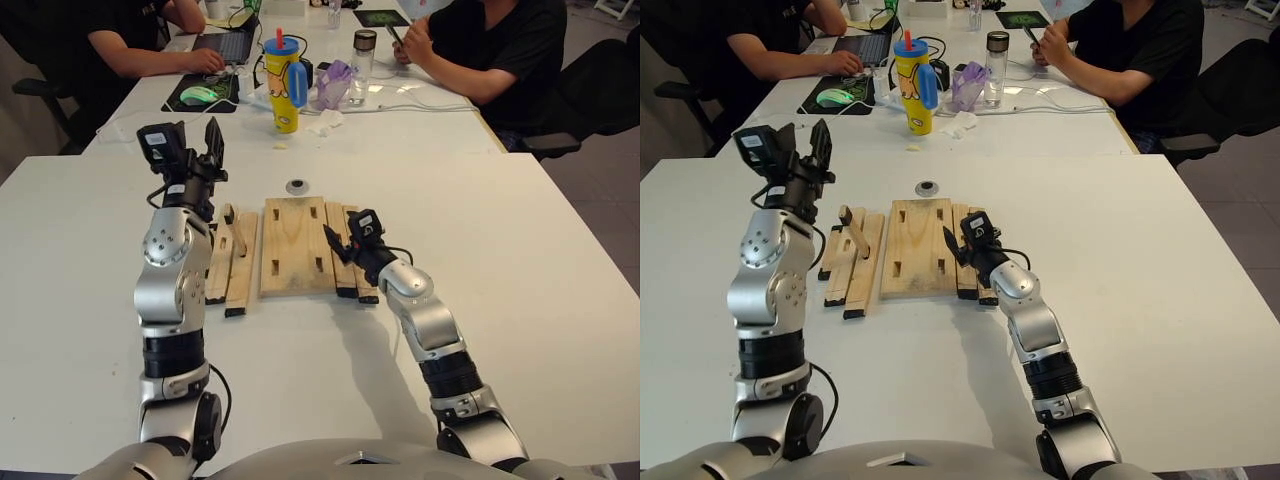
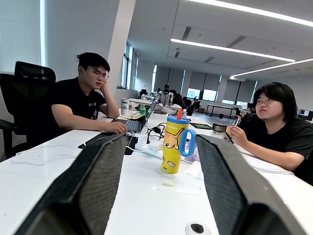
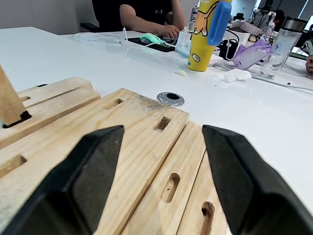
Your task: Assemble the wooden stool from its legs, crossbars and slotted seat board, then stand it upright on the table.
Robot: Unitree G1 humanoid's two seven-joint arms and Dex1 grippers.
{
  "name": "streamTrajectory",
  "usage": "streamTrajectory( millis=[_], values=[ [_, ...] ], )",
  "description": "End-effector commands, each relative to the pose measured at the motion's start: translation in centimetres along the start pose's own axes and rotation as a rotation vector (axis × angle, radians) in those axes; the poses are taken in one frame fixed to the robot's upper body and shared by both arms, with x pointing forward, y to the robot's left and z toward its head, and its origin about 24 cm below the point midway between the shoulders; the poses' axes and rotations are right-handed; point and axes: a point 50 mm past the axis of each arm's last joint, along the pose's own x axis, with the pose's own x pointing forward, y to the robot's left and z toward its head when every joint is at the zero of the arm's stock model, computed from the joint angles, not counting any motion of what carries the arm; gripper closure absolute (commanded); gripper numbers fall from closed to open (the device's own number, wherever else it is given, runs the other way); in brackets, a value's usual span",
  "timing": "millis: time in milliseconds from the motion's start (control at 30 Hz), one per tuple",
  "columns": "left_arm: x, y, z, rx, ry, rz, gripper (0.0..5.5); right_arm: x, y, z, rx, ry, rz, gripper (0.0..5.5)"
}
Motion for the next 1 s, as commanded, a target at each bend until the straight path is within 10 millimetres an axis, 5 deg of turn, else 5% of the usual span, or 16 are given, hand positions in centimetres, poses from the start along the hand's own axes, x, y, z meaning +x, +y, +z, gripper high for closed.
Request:
streamTrajectory(
  millis=[33, 200, 600, 767, 1000],
  values=[
    [-2.8, 0.0, -1.2, 0.016, 0.104, -0.005, 2.88, -0.2, -0.2, 0.0, 0.009, -0.005, -0.002, 2.54],
    [-4.9, -0.2, -3.1, 0.011, 0.23, -0.046, 2.88, -0.4, -0.2, 0.0, 0.012, -0.003, 0.001, 2.54],
    [-5.5, -0.5, -8.8, 0.087, 0.486, -0.039, 2.88, -0.1, 0.3, 0.3, 0.001, -0.002, 0.047, 2.54],
    [-4.8, 0.2, -9.1, 0.133, 0.469, -0.012, 2.88, 0.0, 0.3, 0.4, 0.003, -0.003, 0.053, 2.54],
    [-4.3, 0.2, -8.9, 0.13, 0.449, -0.005, 3.8, 0.1, 0.2, 0.4, 0.01, -0.004, 0.051, 2.54]
  ],
)
